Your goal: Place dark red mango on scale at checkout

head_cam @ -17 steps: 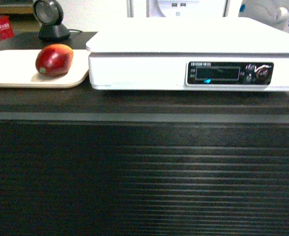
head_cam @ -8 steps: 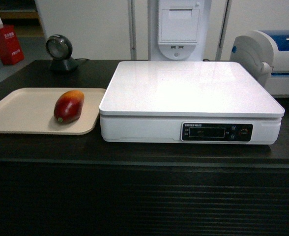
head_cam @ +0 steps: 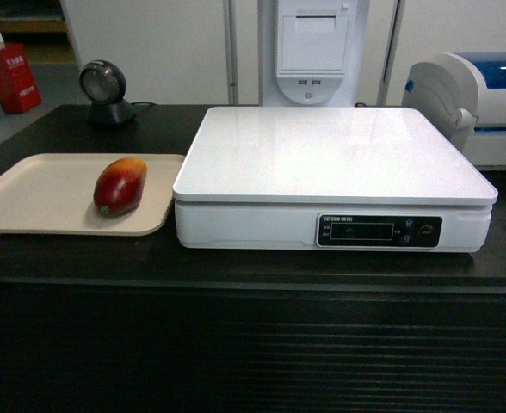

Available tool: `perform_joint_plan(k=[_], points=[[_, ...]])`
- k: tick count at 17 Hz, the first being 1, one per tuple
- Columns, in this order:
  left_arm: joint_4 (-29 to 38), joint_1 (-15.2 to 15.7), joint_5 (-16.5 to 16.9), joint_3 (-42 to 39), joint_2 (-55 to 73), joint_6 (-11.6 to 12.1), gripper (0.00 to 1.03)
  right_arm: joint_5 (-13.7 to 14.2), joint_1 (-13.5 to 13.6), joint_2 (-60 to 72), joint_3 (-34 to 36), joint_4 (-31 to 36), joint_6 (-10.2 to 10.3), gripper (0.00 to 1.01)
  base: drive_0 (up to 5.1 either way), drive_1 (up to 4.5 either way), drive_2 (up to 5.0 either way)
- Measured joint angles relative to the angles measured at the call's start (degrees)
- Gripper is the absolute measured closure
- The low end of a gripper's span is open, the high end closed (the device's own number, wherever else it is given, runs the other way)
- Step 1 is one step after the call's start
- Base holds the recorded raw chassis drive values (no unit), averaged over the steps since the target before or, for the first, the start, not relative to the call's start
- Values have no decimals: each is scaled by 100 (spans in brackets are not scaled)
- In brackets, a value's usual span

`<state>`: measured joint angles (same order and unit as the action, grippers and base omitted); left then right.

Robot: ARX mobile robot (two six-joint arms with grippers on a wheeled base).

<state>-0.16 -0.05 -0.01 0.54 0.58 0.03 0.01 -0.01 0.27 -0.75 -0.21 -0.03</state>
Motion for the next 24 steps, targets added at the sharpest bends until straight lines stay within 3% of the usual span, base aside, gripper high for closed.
perform_joint_plan(k=[10, 11, 12, 13, 14, 16, 18, 21, 22, 24], points=[[0, 0, 0, 0, 0, 0, 5, 0, 0, 0, 0, 0, 0, 3, 0, 0, 0], [-297, -79, -190, 74, 55, -59, 5, 0, 0, 0, 0, 0, 0, 3, 0, 0, 0], [-973, -380, -798, 339, 385, -339, 5, 2, 0, 0, 0, -2, 2, 3, 0, 0, 0], [-1482, -1040, -1711, 815, 1261, -782, 5, -4, 0, 0, 0, 2, 0, 3, 0, 0, 0], [-1307, -1506, -2258, 1010, 1652, -1010, 5, -4, 0, 0, 0, 2, 0, 3, 0, 0, 0], [-898, -1902, -2677, 1235, 2009, -1172, 5, -2, 0, 0, 0, -2, 0, 3, 0, 0, 0], [-166, -2006, -2592, 1504, 2686, -1202, 5, -2, 0, 0, 0, 0, 0, 3, 0, 0, 0], [811, -1725, -2199, 1690, 3853, -1099, 5, -2, 0, 0, 0, 0, 0, 3, 0, 0, 0], [1117, -1613, -2028, 1805, 4245, -1045, 5, -2, 0, 0, 0, 0, 0, 3, 0, 0, 0], [2004, -1246, -1349, 2282, 5486, -846, 5, -2, 0, 0, 0, 0, 0, 3, 0, 0, 0]])
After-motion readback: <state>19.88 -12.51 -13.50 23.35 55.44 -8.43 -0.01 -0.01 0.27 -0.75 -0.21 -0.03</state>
